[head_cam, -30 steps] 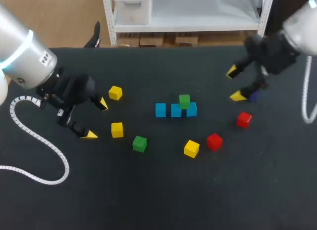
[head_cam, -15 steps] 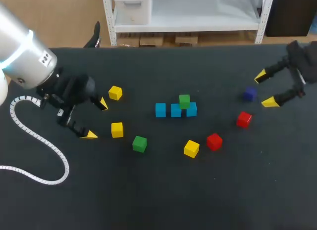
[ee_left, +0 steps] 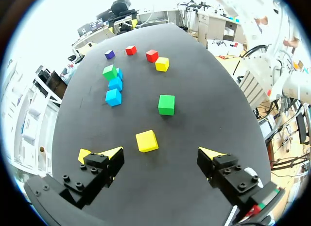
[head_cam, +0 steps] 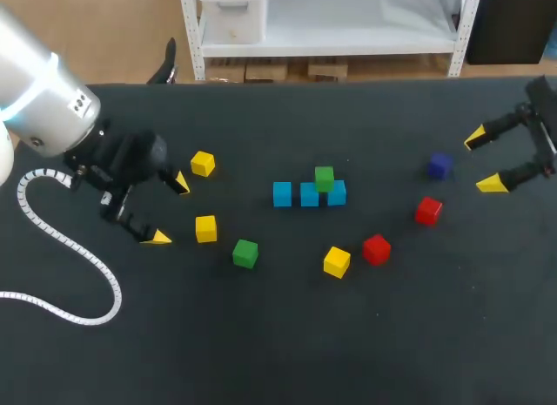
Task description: Place the blue cubes, place green cubes on the blue cubes, place the yellow cubes on the green cubes, then place the red cubes on the yellow cubes, and place purple cube on the red cubes.
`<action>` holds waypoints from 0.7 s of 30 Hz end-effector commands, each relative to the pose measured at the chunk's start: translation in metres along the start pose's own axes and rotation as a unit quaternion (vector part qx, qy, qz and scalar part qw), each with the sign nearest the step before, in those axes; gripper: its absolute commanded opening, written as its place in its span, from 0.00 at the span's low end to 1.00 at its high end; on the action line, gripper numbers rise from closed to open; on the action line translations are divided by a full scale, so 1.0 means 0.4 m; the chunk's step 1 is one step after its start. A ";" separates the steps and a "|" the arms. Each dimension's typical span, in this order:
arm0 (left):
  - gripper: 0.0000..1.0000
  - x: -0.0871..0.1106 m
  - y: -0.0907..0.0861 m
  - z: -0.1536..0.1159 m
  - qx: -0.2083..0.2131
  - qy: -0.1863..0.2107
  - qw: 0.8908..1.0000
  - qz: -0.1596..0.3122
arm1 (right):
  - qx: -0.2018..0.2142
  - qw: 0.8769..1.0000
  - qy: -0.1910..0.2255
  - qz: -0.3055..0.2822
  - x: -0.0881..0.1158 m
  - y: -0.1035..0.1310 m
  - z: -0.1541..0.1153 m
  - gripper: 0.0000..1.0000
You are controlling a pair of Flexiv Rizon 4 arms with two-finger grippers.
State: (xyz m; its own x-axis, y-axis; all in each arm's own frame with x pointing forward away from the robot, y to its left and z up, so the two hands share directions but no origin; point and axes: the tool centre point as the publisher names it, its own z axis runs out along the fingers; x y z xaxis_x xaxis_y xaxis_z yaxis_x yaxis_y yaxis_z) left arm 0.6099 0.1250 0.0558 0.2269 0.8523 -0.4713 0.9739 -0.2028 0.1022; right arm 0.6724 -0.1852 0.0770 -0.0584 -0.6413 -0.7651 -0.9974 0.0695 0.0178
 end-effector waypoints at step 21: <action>1.00 -0.193 0.013 0.147 0.035 0.104 0.993 0.032 | 0.000 1.000 -0.001 -0.001 0.001 -0.001 0.000 1.00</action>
State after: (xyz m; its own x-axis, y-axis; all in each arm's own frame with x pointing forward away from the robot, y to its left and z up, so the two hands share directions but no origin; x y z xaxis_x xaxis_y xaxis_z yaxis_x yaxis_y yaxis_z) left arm 0.5885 0.0452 0.0498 0.2910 0.9044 -0.3121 0.9567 -0.2777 0.0874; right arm 0.6722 -0.1852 0.0776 -0.0589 -0.6416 -0.7648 -0.9974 0.0698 0.0182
